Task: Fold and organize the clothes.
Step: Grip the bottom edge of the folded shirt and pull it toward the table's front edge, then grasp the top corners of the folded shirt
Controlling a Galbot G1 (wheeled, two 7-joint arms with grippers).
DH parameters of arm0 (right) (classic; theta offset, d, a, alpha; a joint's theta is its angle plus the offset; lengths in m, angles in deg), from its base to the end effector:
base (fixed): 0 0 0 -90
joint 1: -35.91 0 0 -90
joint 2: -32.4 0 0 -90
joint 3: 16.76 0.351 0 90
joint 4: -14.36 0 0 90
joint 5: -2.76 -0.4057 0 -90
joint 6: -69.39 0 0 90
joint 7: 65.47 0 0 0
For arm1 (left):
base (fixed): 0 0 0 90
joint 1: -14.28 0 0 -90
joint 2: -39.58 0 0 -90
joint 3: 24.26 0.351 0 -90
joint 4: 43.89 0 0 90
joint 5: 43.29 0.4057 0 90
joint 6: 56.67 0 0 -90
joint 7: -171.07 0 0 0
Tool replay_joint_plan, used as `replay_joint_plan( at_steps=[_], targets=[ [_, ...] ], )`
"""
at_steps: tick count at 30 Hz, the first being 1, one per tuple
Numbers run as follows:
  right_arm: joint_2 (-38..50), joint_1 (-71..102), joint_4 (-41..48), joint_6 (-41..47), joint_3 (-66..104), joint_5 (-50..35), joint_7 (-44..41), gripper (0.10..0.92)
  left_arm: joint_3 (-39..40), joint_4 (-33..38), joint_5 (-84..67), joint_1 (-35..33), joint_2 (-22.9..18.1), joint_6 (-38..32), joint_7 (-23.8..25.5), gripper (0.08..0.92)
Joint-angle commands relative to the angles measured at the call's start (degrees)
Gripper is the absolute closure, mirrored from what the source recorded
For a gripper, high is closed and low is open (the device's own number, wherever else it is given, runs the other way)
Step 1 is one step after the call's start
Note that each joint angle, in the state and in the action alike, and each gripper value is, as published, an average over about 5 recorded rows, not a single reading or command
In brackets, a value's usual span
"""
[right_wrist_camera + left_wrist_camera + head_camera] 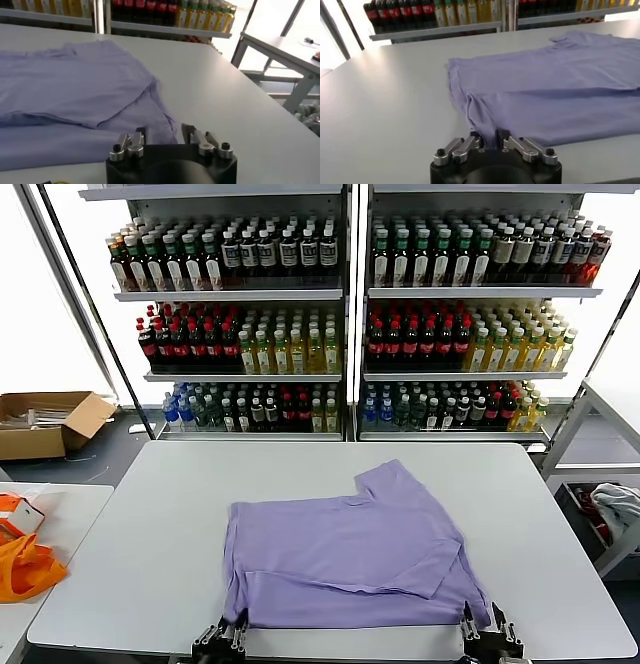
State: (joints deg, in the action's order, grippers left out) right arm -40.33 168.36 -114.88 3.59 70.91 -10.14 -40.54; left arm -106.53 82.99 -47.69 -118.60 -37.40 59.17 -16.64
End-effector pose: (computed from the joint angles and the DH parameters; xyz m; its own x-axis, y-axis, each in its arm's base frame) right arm 0.1683 -0.0158 -0.2812 -0.8625 0.2264 0.4527 0.1628 0.9709 -0.1754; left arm 0.1577 -0.0183 -0.3028 -0.8362 0.0721 0.5436 0.1305 0.9890 0.0695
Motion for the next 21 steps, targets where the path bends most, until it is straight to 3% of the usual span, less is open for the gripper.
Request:
replay_joint_plan(
  at_steps=[1,5,11,16,21],
  targets=[
    [-0.3,-2.42,0.61,-0.84,0.12,1.58,-1.01,0.254,-0.64,2.16,1.51,0.82,-1.23,-1.09,0.61,0.441],
    [-1.14,-4.98,2.42,-3.94,1.4,1.15,-3.34,0.208,-1.01,2.32,2.13,2.41,-2.23,-2.02,1.03,0.328],
    [-1.0,-13.35,5.14,-2.83,4.17,-3.61,-6.04,0.203,-3.12,0.64,1.36,7.73,-2.28,-1.81,2.61,0.192],
    [1.53,-24.41,9.46,-0.34,6.52,-7.88,-11.28,0.202,-6.66,-1.98,-1.44,14.93,0.16,-0.93,5.19,0.178],
    [6.89,-37.05,19.85,2.31,5.77,-7.62,-23.23,0.203,-7.62,-8.35,-4.78,24.97,5.01,0.81,9.16,0.177]
  ],
)
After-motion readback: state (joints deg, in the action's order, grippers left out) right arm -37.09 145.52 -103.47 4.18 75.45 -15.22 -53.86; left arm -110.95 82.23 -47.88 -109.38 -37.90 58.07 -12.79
